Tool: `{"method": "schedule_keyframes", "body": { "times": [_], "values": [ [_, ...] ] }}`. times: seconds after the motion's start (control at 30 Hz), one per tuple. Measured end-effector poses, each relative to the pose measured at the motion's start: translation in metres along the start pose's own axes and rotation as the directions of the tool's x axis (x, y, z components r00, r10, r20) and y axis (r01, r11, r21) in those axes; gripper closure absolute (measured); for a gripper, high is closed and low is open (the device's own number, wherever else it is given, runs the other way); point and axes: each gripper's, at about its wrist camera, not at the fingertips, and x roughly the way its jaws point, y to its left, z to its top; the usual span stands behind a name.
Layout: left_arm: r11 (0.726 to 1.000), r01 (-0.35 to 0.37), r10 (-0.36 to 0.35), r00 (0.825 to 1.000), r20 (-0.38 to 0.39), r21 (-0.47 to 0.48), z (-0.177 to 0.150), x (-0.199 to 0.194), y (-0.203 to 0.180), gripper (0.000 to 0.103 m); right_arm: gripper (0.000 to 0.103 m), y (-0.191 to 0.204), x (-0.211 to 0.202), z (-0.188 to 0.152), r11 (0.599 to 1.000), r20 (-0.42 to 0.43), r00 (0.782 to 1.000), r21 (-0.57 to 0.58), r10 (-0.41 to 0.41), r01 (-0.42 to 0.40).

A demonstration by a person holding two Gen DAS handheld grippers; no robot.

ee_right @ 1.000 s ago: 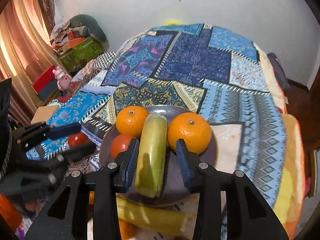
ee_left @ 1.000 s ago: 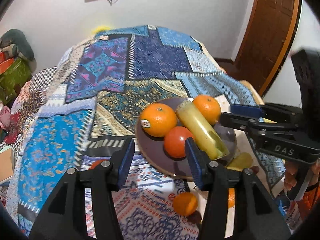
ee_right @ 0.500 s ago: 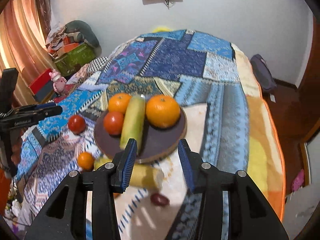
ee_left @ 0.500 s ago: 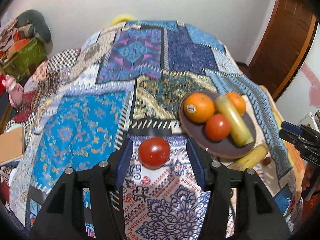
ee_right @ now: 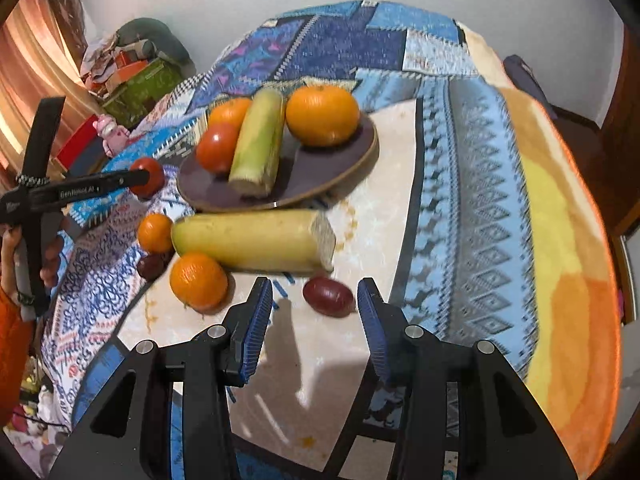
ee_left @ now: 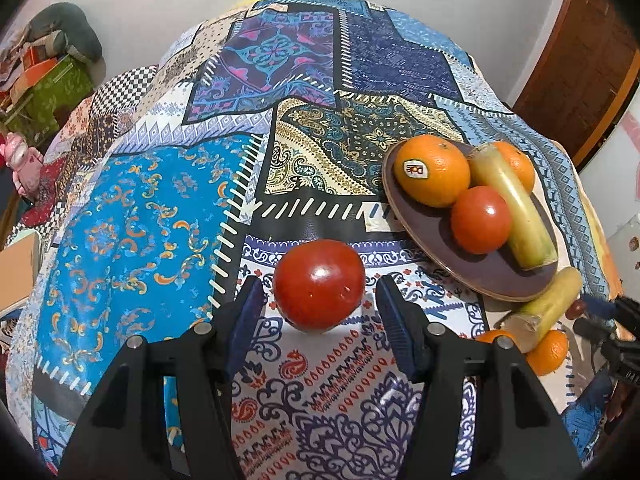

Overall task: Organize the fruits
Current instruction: 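Grasp a second red tomato with the left gripper, then place the tomato on the plate with the left gripper while the right gripper grasps a dark red plum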

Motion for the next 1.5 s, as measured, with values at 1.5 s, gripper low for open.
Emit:
{"method": "schedule_keyframes", "body": {
  "times": [1.5],
  "values": [
    [0.996,0.072,-0.074,0.996,0.040,0.050,0.034,-0.001,-0.055,0.054,0.079,-0.003,-0.002,-0.005,0.999,-0.003,1.000,-0.038,-0.010,0.010]
  ]
}}
